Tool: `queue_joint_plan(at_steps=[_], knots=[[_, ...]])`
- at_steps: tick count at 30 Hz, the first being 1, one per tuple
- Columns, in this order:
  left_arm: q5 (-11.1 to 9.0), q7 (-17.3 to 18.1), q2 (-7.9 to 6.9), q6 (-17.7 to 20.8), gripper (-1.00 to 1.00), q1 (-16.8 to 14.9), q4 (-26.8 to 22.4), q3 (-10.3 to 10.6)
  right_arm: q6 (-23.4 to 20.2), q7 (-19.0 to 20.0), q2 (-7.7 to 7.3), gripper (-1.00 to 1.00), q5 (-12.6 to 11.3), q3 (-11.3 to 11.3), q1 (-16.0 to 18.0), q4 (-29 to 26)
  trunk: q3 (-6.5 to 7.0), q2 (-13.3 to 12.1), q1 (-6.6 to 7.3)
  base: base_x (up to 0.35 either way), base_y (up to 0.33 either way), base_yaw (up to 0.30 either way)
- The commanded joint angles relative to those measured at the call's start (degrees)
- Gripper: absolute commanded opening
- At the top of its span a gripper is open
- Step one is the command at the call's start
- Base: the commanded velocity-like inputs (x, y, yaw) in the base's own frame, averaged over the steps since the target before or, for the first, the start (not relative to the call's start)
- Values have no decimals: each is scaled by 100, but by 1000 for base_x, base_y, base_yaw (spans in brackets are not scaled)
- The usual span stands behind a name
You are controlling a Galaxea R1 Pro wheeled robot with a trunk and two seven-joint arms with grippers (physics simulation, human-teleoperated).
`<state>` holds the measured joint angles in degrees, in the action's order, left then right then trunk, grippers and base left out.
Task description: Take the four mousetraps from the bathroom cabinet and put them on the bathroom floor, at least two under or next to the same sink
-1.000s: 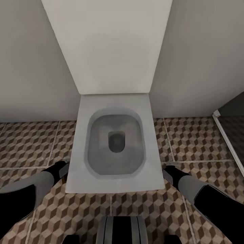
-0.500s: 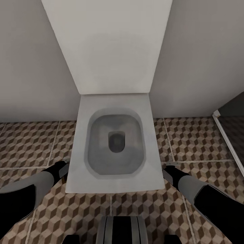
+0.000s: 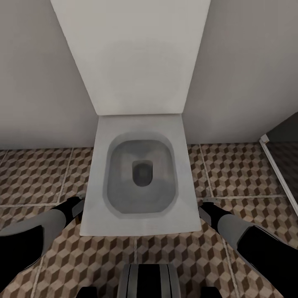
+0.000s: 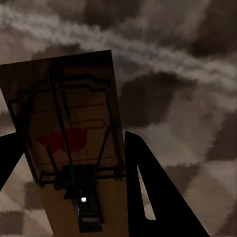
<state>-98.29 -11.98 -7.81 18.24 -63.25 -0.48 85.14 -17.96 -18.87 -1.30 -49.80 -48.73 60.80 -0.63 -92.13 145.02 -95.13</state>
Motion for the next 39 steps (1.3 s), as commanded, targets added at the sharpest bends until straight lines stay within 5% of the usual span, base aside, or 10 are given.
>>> queue_joint_plan(at_steps=[1, 39], knots=[[-39, -15, -2, 22, -100, -3, -5, 48, -32, -16, -2, 100, -39, -48, 2, -7, -3, 1, 1, 0, 0, 0], [-41, -32, -90, 13, -100, 2, 30, 48, -23, -11, -2, 100, -39, -57, 2, -8, -92, 7, -9, 0, 0, 0]])
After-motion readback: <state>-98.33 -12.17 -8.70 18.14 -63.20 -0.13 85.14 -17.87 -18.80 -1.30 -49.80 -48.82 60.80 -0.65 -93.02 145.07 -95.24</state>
